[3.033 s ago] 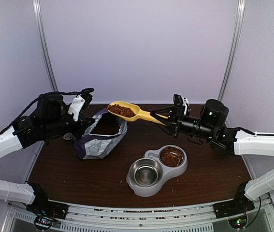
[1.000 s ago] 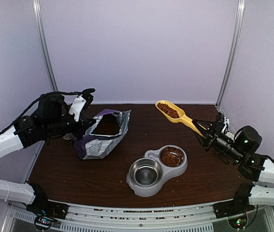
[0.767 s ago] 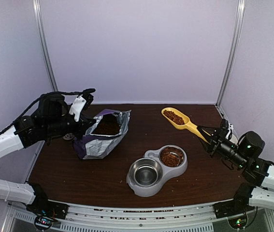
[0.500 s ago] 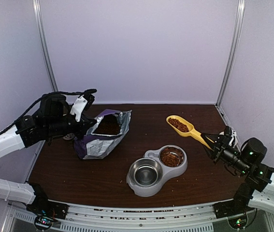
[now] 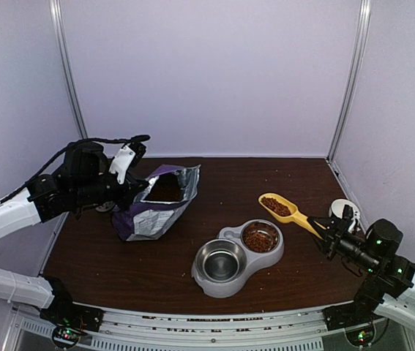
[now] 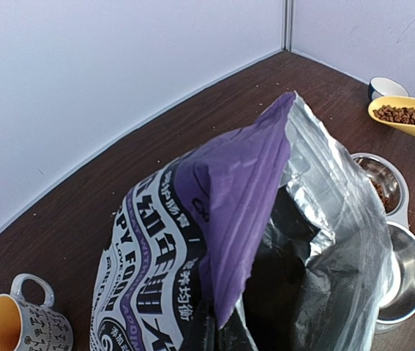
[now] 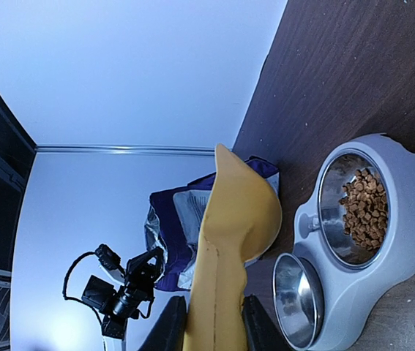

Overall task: Serve the pet food
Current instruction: Place the pet food in the pet food bowl.

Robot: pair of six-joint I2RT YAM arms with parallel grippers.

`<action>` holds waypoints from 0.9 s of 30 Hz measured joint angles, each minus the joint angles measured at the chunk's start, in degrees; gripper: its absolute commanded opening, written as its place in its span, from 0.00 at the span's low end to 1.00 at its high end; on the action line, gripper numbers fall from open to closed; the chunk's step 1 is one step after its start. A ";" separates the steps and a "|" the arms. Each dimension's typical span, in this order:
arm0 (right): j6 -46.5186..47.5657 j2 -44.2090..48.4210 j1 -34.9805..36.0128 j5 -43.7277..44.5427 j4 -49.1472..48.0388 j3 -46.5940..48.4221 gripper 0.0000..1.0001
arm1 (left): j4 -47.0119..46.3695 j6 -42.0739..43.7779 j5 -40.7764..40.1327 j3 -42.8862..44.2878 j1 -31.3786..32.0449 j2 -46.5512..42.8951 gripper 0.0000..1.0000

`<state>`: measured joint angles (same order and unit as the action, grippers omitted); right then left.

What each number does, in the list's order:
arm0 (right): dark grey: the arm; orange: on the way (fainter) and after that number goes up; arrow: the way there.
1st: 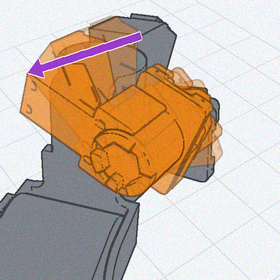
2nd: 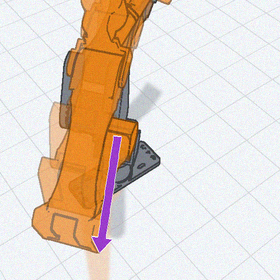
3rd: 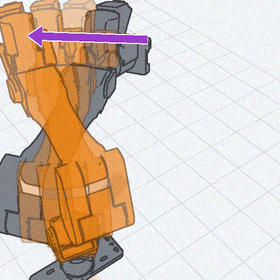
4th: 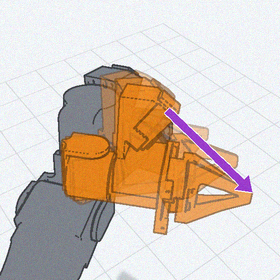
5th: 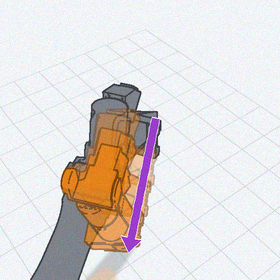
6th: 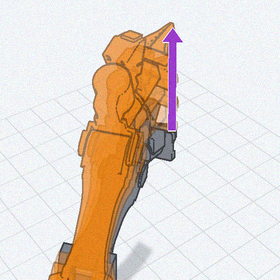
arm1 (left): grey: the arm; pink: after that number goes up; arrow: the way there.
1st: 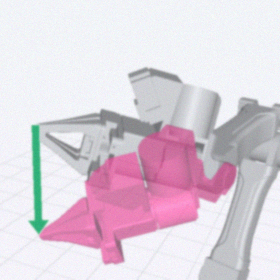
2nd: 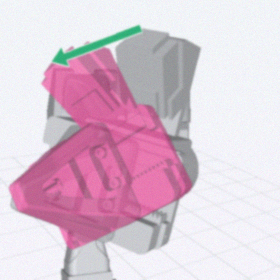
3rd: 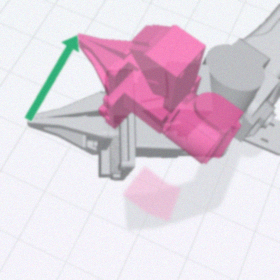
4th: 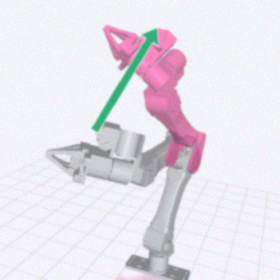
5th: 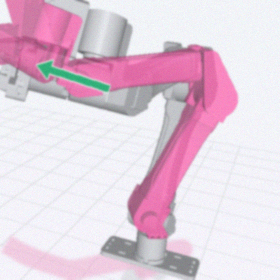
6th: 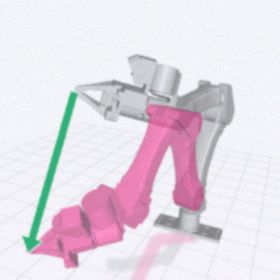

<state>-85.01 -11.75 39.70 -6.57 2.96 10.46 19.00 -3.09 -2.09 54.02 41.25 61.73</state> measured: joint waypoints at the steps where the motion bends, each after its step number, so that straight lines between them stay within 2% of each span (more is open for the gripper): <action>1: 0.07 0.59 0.00 0.17 0.96 0.00 0.00 | 0.02 0.00 0.00 0.00 0.00 0.00 0.00; 8: 0.83 3.32 0.00 0.68 7.91 -0.17 0.00 | 0.00 0.00 0.00 -0.02 0.00 0.00 0.00; 19: 6.21 1.07 0.00 0.66 18.82 3.34 0.00 | 0.00 0.00 -0.04 -0.02 0.00 0.00 0.00; 27: 8.70 1.07 0.00 -0.13 22.86 4.61 0.00 | 0.00 0.00 -0.04 0.00 0.00 0.00 0.00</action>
<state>-76.31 -10.68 39.70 -6.70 25.82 15.07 19.00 -3.09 -2.13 54.02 41.25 61.73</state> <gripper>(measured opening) 0.200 0.005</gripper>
